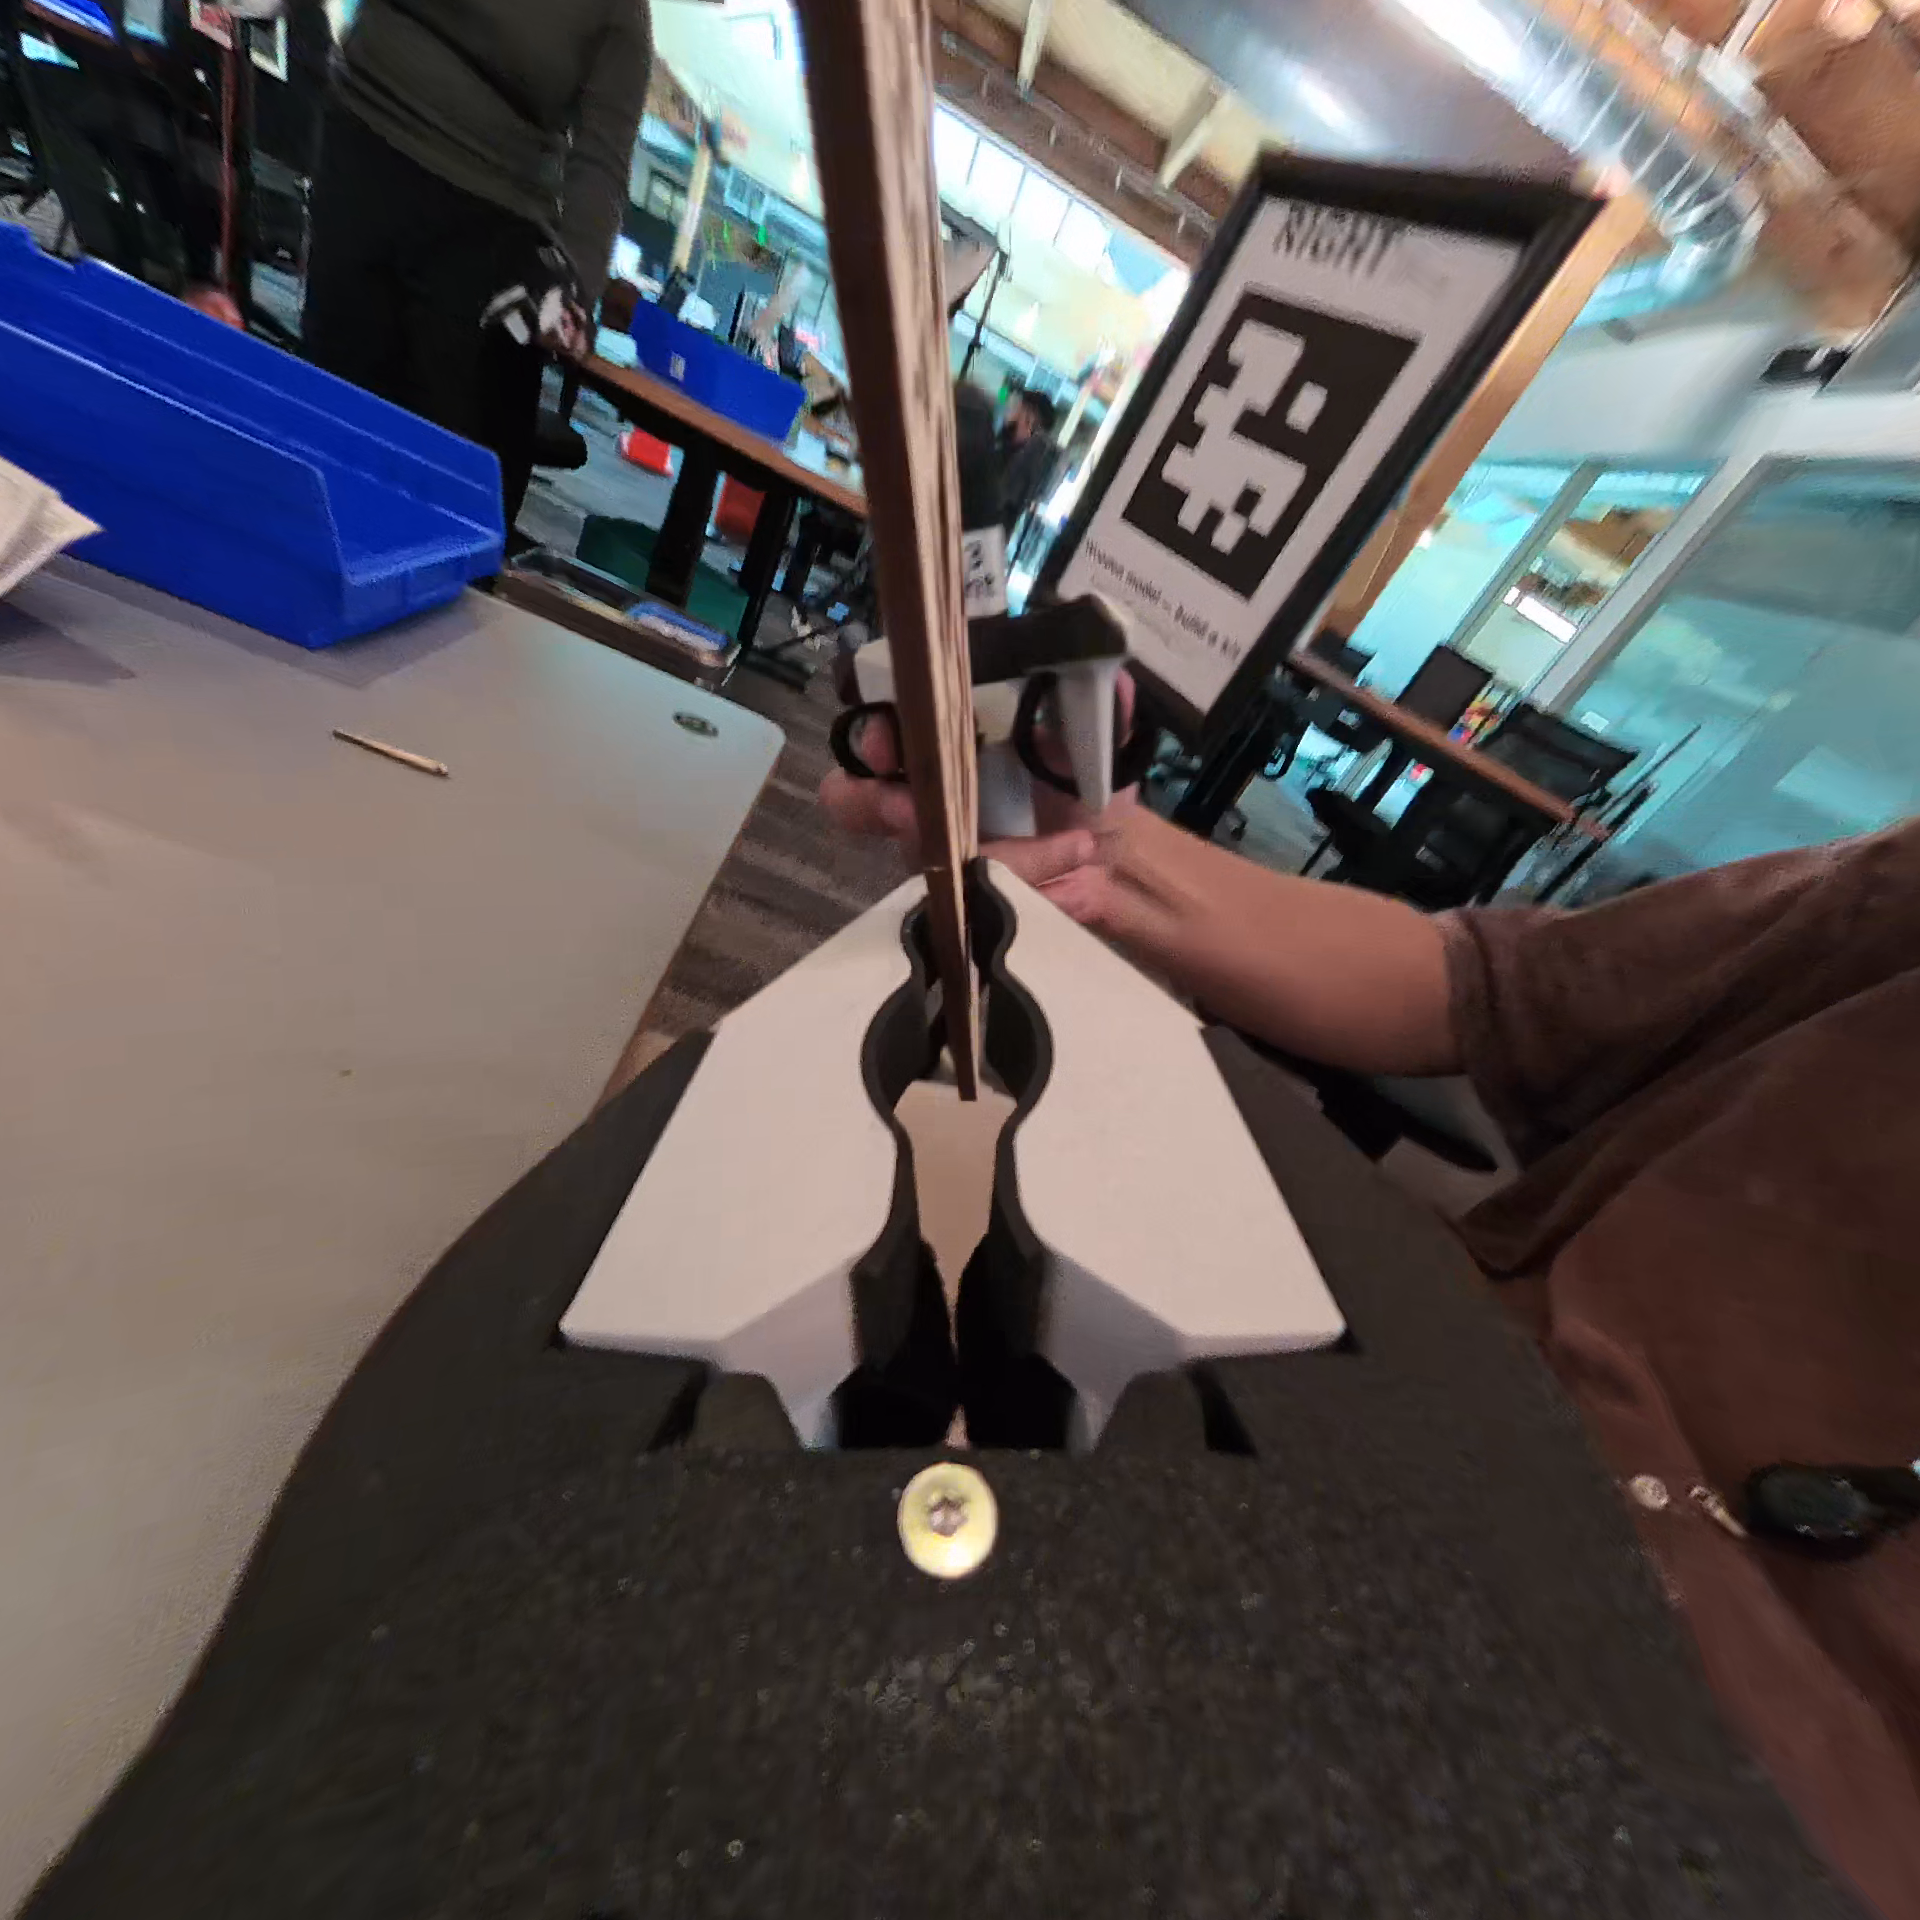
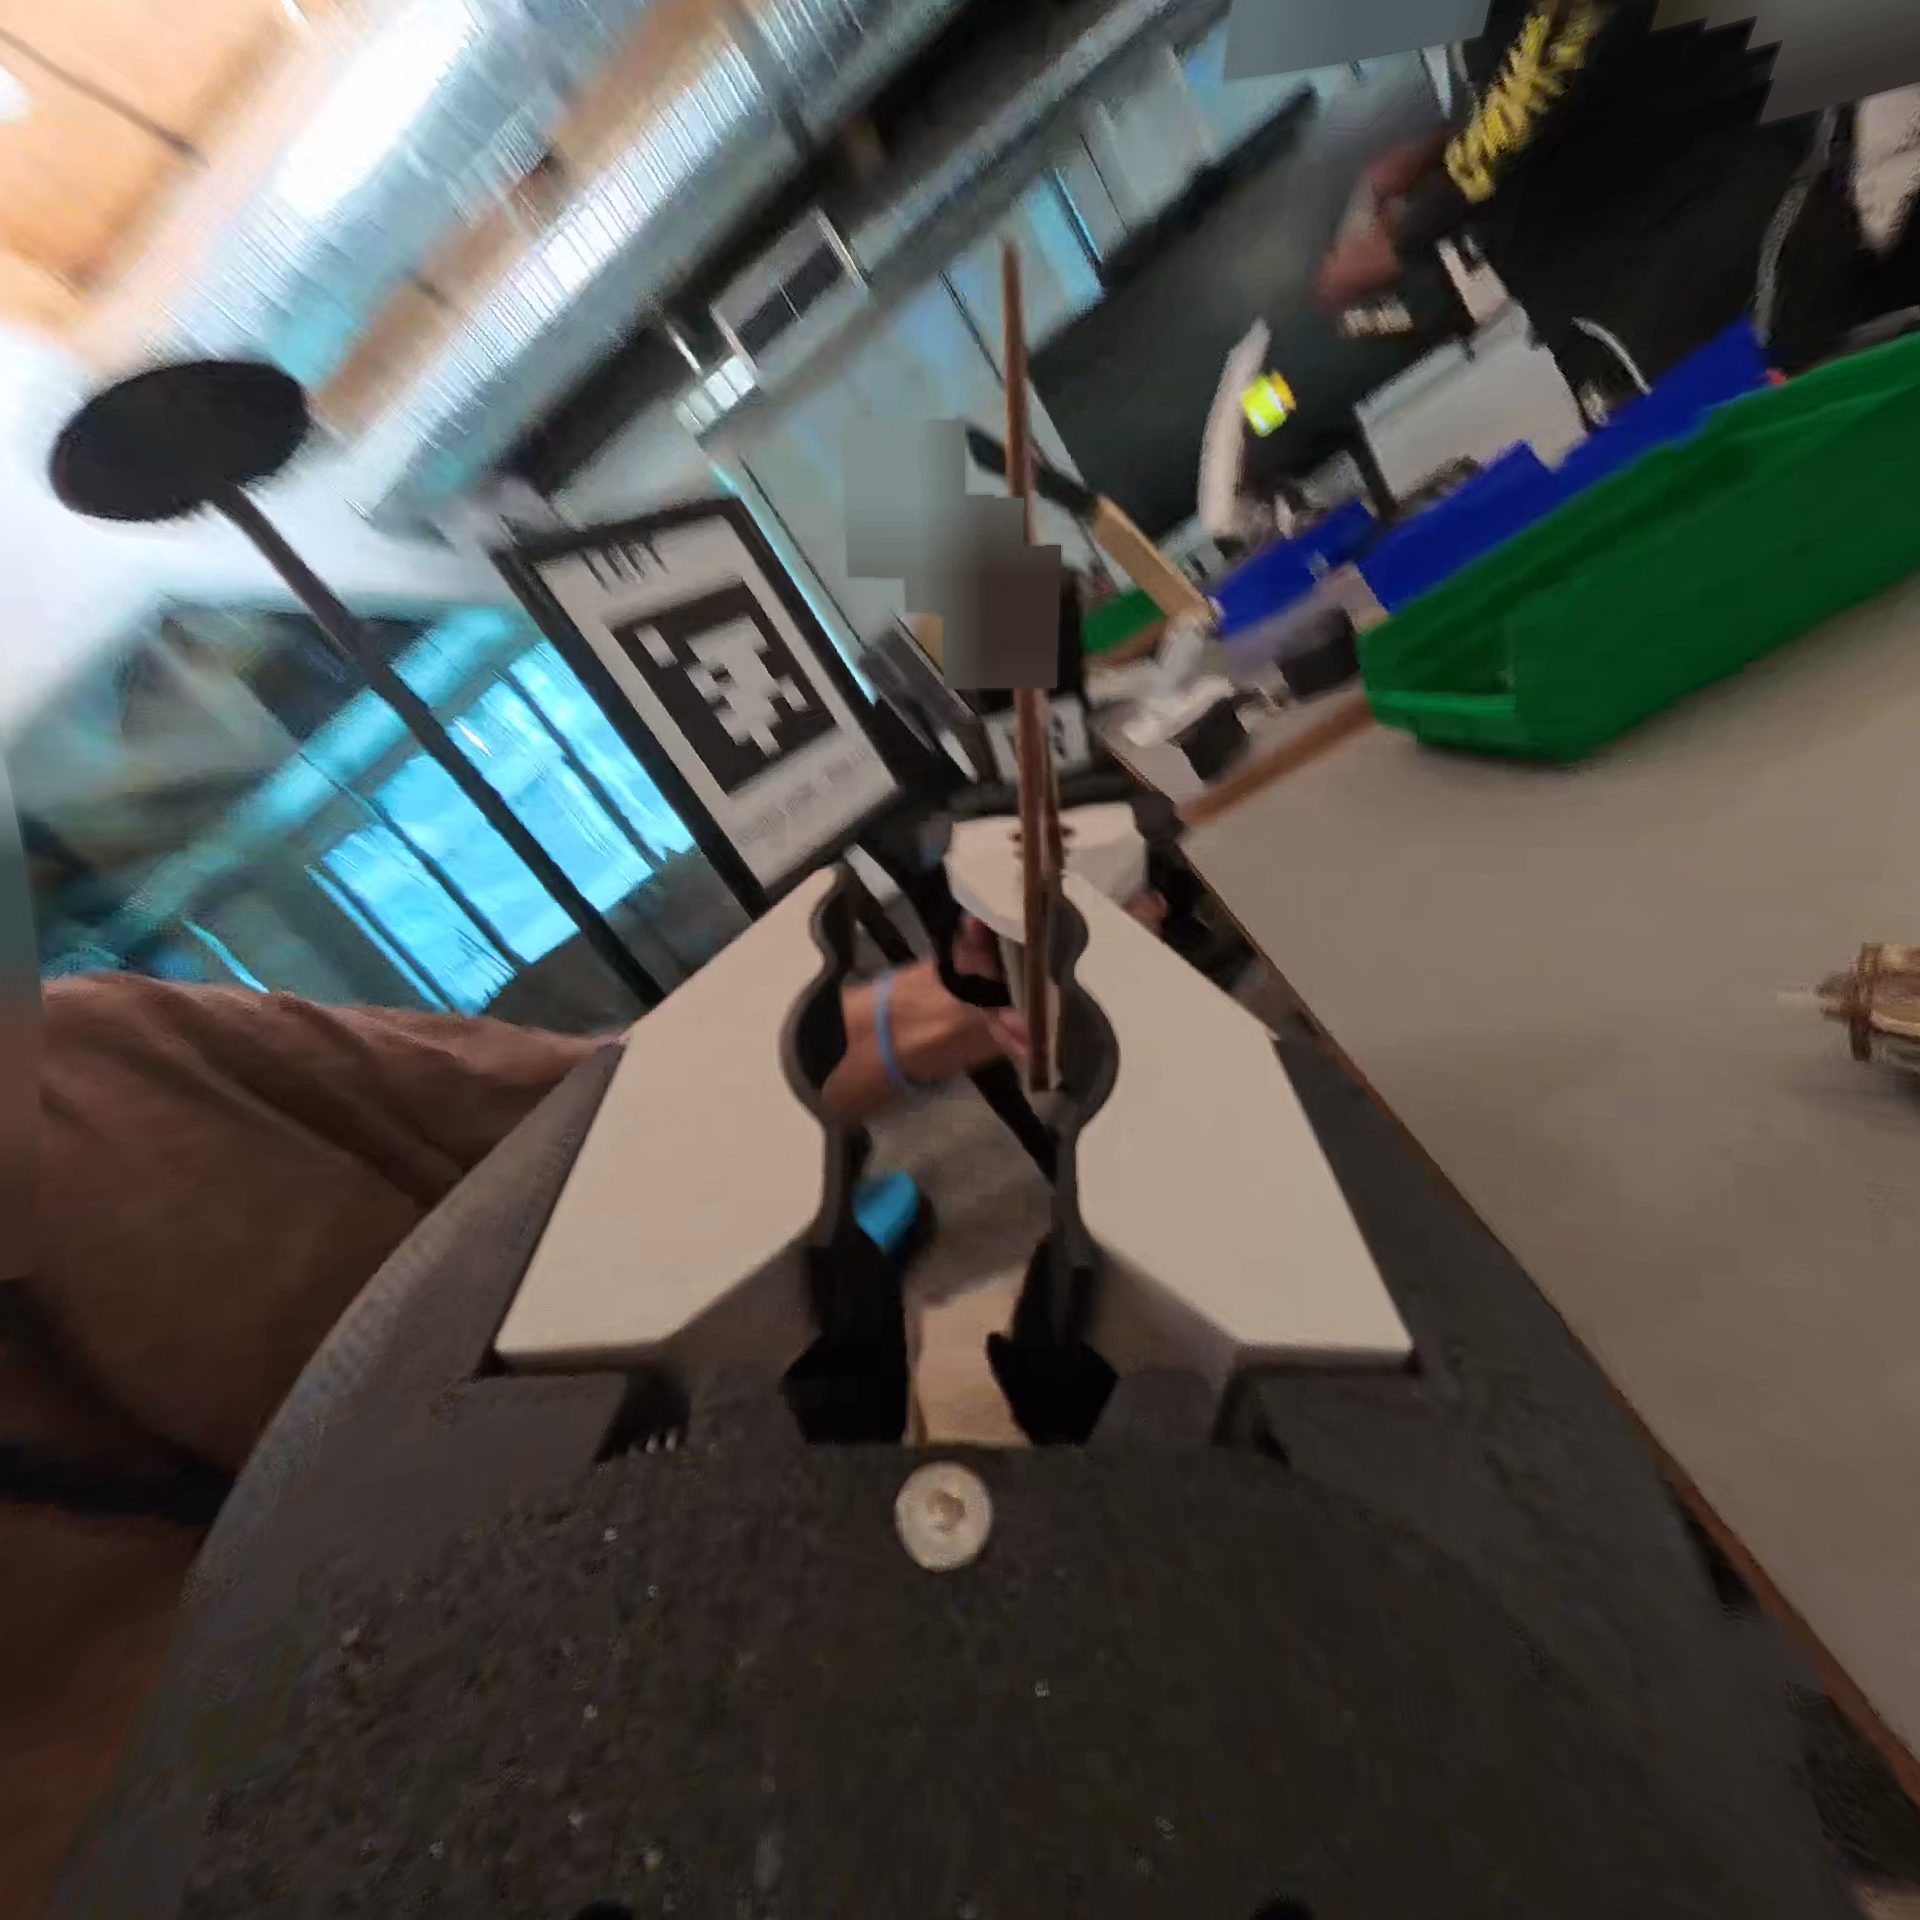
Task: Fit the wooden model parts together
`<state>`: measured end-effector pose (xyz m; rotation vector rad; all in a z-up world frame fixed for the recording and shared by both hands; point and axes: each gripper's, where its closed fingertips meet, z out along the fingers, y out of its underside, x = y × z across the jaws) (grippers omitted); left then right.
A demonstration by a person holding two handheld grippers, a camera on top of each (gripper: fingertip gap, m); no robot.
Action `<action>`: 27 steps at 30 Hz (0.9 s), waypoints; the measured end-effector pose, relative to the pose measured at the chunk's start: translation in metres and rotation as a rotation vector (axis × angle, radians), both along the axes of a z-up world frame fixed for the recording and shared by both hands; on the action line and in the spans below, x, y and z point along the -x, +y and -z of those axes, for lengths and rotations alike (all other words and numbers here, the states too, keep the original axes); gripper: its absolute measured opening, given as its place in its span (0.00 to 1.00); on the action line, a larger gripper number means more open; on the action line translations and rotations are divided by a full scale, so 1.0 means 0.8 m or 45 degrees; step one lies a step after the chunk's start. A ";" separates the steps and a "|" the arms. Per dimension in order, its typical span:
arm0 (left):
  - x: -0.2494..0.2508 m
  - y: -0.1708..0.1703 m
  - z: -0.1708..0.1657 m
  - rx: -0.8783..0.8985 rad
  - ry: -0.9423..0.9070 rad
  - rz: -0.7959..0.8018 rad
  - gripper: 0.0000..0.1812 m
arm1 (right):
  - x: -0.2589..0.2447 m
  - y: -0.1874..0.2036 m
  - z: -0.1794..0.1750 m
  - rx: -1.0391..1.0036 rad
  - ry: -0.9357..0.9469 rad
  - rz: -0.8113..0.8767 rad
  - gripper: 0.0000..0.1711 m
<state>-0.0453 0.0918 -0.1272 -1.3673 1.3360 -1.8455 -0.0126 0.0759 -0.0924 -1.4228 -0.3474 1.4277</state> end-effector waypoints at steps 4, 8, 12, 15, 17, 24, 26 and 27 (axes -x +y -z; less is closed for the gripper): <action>-0.010 0.051 -0.016 0.250 -0.114 0.025 0.00 | -0.056 0.061 0.004 -0.006 0.134 0.100 0.15; -0.022 0.091 -0.020 0.477 -0.202 0.043 0.00 | -0.025 0.115 0.041 -0.036 -0.074 0.176 0.14; -0.032 0.118 -0.018 0.614 -0.260 0.057 0.00 | -0.009 0.157 0.031 -0.095 0.054 0.209 0.15; -0.036 0.139 -0.018 0.671 -0.292 0.030 0.00 | -0.007 0.179 0.027 -0.110 0.127 0.221 0.14; -0.038 0.148 -0.014 0.661 -0.278 0.015 0.00 | -0.006 0.188 0.034 -0.100 0.145 0.215 0.13; -0.044 0.168 -0.003 0.725 -0.248 0.002 0.00 | -0.011 0.212 0.052 -0.041 0.177 0.274 0.00; -0.045 0.170 0.002 0.717 -0.231 -0.017 0.00 | -0.015 0.215 0.053 -0.045 0.178 0.297 0.00; -0.044 0.169 0.003 0.725 -0.224 -0.001 0.00 | -0.020 0.217 0.054 -0.024 0.200 0.300 0.00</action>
